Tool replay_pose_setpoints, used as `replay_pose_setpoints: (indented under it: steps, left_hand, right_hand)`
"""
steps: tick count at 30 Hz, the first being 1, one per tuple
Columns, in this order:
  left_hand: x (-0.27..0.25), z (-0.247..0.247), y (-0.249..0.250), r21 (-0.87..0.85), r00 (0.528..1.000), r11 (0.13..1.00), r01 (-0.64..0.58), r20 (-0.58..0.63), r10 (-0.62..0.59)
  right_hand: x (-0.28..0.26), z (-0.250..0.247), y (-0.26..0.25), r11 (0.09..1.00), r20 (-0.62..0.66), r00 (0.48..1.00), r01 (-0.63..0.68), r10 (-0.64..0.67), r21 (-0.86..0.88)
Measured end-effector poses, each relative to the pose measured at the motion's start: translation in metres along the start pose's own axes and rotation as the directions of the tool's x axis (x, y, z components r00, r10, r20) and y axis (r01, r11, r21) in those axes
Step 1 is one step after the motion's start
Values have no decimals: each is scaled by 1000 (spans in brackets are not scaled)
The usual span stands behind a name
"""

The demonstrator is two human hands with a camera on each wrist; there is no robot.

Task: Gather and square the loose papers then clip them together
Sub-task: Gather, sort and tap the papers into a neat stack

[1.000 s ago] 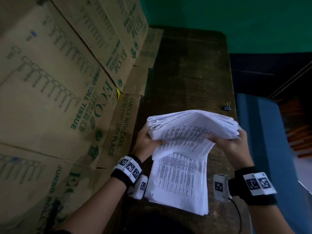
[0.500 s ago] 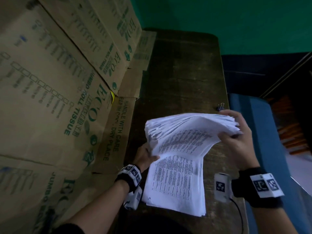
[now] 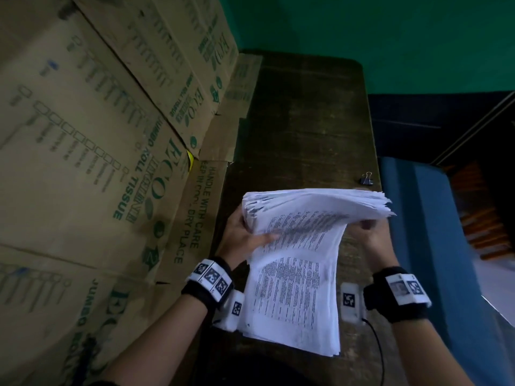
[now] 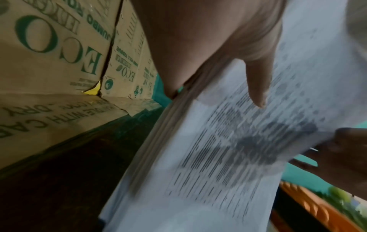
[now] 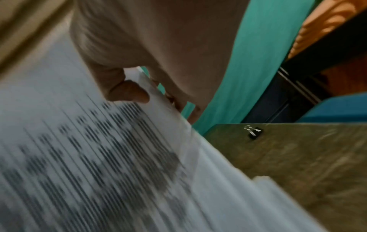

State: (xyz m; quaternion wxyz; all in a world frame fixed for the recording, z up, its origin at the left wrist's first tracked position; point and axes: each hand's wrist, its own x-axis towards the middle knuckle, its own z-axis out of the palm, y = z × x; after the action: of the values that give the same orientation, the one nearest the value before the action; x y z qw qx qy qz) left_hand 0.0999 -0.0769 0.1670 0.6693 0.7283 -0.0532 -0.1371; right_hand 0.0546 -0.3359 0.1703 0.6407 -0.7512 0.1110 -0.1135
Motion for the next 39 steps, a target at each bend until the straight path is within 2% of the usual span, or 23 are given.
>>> replay_pose_setpoints:
  steps: [2,4,7,10,13,15,19,22,25,27,31,36,39]
  left_hand:
    - [2,5,-6,63,999,997,44,-1,-44]
    - [2,15,-2,123,1000,992,2,-25,1]
    - [8,17,8,115,996,993,4,-85,6]
    - [15,9,4,112,997,993,-25,-74,33]
    - [17,3,-14,95,993,991,93,-79,-86]
    - [15,3,-32,120,981,974,192,-11,-192]
    - [4,12,-76,171,880,885,433,135,-456]
    - [-5,17,-91,290,849,830,477,94,-521]
    - [-7,16,-98,317,857,818,479,32,-514]
    - [-10,15,-102,323,874,830,455,14,-485]
    - [-22,18,-106,344,893,840,420,6,-449]
    - [-24,16,-110,268,913,880,392,1,-407]
    - [-24,15,-111,265,910,880,394,17,-413]
  right_hand:
    - [3,6,23,980,45,986,-154,160,-125]
    - [10,16,42,959,-29,974,-226,225,-169]
    - [14,20,32,985,-166,978,-144,127,-92]
    - [4,7,22,996,-133,988,-84,84,2]
    - [-12,-4,41,982,-95,980,-165,174,94]
    - [-24,-2,54,962,-110,958,-257,266,87]
    - [-40,9,90,882,-109,884,-464,455,-82]
    - [-46,17,111,799,-129,842,-538,524,-269]
    - [-51,14,123,695,-122,846,-501,519,-515]
    - [-59,10,126,638,-97,842,-473,531,-608]
    - [-85,8,124,657,-120,798,-562,591,-502]
    - [-96,9,109,698,-204,822,-562,532,-444]
    - [-100,6,104,692,-180,809,-575,559,-437]
